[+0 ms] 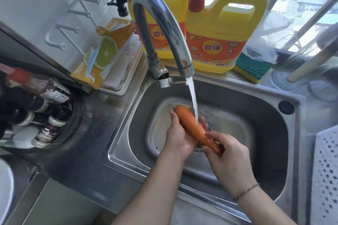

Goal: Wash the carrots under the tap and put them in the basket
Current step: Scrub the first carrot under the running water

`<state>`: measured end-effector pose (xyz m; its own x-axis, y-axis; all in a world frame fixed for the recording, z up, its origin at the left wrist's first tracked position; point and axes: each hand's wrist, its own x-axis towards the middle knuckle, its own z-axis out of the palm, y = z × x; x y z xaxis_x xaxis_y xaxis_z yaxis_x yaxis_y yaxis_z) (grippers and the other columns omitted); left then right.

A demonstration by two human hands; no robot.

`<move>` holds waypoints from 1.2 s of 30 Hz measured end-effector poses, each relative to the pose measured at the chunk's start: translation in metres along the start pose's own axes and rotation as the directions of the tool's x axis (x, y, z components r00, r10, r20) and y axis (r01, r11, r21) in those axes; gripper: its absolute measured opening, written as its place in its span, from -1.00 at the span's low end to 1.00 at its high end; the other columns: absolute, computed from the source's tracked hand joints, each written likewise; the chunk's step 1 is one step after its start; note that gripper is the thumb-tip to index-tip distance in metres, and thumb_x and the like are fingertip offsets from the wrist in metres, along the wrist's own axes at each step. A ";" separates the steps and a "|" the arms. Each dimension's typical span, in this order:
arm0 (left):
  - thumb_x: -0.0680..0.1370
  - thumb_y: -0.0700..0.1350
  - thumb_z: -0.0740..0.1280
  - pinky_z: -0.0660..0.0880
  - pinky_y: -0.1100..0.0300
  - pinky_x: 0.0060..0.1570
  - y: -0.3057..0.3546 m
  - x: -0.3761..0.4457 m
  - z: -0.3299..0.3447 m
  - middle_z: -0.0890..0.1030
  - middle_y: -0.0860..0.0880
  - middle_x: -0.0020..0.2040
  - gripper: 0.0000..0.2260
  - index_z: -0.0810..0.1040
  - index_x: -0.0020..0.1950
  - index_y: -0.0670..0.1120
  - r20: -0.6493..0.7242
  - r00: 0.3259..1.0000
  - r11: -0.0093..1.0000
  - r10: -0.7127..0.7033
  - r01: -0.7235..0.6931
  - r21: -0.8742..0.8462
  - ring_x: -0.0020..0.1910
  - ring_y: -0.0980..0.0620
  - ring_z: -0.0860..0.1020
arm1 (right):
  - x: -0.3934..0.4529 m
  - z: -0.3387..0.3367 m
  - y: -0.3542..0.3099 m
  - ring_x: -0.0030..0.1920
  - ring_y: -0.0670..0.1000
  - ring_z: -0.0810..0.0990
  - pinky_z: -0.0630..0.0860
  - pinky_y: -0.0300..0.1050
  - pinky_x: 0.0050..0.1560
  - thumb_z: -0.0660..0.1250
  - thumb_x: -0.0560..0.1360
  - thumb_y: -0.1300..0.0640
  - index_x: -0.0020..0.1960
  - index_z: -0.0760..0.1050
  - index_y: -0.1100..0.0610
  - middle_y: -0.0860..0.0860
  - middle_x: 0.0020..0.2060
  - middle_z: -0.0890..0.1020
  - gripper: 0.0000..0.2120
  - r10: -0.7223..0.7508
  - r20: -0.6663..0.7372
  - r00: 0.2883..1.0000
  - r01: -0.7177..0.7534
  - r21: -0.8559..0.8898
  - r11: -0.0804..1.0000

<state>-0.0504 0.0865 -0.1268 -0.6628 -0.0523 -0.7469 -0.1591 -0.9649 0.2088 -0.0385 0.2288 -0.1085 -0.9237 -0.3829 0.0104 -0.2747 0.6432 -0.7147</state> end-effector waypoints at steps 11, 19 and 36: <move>0.63 -0.14 0.28 0.48 0.24 -0.47 -0.008 0.000 0.013 0.45 -0.10 -0.40 -0.88 0.39 0.01 -0.16 -0.070 0.982 0.980 0.177 -0.169 0.108 -0.51 0.04 0.46 | 0.001 -0.004 -0.012 -0.52 0.03 0.43 0.34 -0.20 -0.50 0.12 0.68 0.05 -0.02 0.50 0.17 -0.07 -0.45 0.48 -0.73 0.268 0.378 0.886 -0.404 0.351 0.845; 0.50 0.47 0.12 0.43 0.23 -0.45 0.002 0.004 0.014 0.44 -0.06 -0.44 -0.36 0.42 -0.20 -0.14 -0.294 0.952 0.990 0.087 -0.050 0.132 -0.54 0.02 0.42 | 0.001 0.003 -0.018 -0.40 0.00 0.51 0.40 -0.01 -0.31 0.09 0.65 -0.07 -0.07 0.52 0.07 -0.06 -0.41 0.56 -0.68 0.177 0.343 0.923 -0.210 0.064 0.976; 0.63 -0.31 0.21 0.60 0.00 0.11 0.058 -0.015 -0.045 0.48 -0.28 0.34 -0.76 0.49 0.26 -0.13 0.372 0.899 0.702 0.232 -0.419 0.575 0.29 -0.21 0.51 | 0.072 -0.042 -0.004 -0.42 -0.01 0.60 0.52 -0.15 -0.30 0.31 0.55 -0.15 0.02 0.52 0.09 0.01 -0.33 0.68 -0.70 0.254 0.763 0.594 -0.319 -0.066 0.945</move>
<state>-0.0163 0.0193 -0.1317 -0.9047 -0.1752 -0.3883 -0.2548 -0.5079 0.8229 -0.1155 0.2264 -0.0758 -0.4151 -0.5704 -0.7087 0.0176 0.7738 -0.6331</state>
